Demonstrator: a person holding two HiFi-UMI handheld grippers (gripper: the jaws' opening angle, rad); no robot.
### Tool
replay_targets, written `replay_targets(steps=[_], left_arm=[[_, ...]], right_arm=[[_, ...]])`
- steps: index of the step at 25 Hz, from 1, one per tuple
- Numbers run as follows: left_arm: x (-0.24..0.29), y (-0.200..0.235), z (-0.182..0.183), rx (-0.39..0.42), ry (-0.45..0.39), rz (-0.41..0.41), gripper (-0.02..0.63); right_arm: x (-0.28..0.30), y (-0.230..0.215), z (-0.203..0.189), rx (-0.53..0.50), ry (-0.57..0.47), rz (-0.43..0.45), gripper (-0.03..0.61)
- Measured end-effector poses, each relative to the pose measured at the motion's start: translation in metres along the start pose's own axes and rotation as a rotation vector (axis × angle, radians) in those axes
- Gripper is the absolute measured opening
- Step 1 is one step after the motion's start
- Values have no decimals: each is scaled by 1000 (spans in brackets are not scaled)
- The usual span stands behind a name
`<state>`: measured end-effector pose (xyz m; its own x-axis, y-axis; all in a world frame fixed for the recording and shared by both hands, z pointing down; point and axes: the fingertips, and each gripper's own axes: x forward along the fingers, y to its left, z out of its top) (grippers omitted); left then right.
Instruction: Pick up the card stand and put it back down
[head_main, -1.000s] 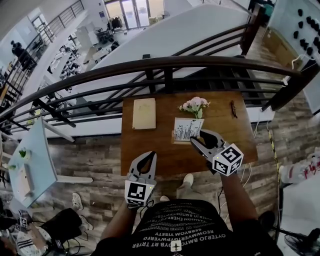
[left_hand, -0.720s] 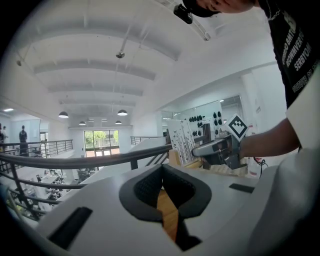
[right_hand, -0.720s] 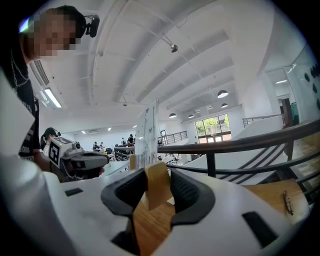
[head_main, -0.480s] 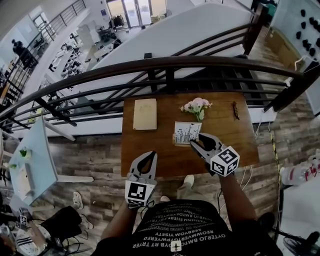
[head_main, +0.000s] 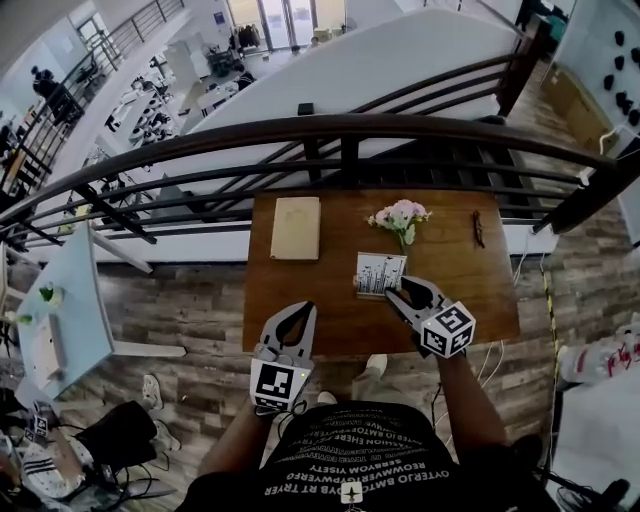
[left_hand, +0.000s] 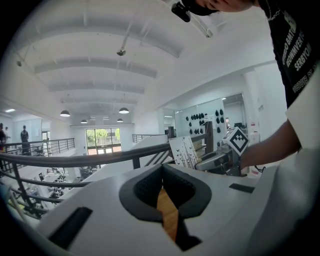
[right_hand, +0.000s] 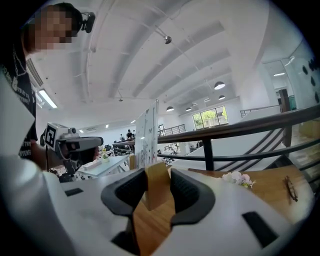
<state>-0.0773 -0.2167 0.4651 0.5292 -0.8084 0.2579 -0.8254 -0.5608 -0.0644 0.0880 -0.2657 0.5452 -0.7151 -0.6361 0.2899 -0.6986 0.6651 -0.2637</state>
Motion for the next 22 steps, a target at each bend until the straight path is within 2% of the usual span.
replay_targets(steps=[10,22], left_arm=[[10,10,0,19,6,-3,23],[22,21,-7,3,25,-11,23]], right_arm=[[16,-21,-39,38,54,-16,162],[34,-40,-80,67,117,-31,161]])
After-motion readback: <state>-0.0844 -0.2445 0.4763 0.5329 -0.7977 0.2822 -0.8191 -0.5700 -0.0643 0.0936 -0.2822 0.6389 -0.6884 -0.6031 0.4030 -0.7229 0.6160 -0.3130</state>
